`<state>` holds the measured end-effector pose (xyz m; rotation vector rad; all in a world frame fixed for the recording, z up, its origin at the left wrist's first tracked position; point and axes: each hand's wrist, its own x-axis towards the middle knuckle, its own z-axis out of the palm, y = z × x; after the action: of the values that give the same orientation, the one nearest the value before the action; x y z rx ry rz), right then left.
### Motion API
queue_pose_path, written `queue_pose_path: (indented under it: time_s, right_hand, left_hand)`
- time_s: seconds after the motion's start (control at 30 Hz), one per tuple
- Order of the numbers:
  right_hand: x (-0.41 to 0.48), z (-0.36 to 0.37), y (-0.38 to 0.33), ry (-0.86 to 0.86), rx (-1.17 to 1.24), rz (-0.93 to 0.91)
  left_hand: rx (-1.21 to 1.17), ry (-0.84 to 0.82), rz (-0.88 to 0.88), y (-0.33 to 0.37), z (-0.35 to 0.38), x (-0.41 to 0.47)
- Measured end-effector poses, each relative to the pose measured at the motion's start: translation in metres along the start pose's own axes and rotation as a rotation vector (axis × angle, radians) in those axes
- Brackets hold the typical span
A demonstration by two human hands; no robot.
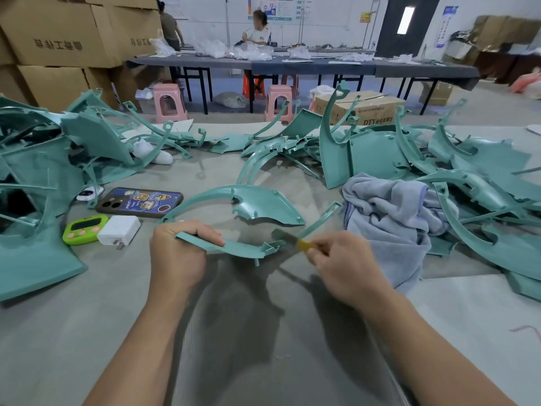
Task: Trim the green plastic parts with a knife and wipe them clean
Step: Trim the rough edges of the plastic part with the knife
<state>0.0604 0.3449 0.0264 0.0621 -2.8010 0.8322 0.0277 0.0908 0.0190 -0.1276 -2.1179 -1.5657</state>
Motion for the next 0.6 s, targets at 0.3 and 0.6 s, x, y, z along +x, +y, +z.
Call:
queue_pose_path:
  time_s: [0.3,0.6]
  right_hand:
    - [0.013,-0.013,0.017,0.208,-0.179,0.195]
    - [0.012,-0.001,0.01,0.023,-0.104,0.048]
  left_hand:
    - [-0.012,-0.003,0.013,-0.002,0.0,0.001]
    - [-0.023,-0.002,0.003,0.001,0.0,0.0]
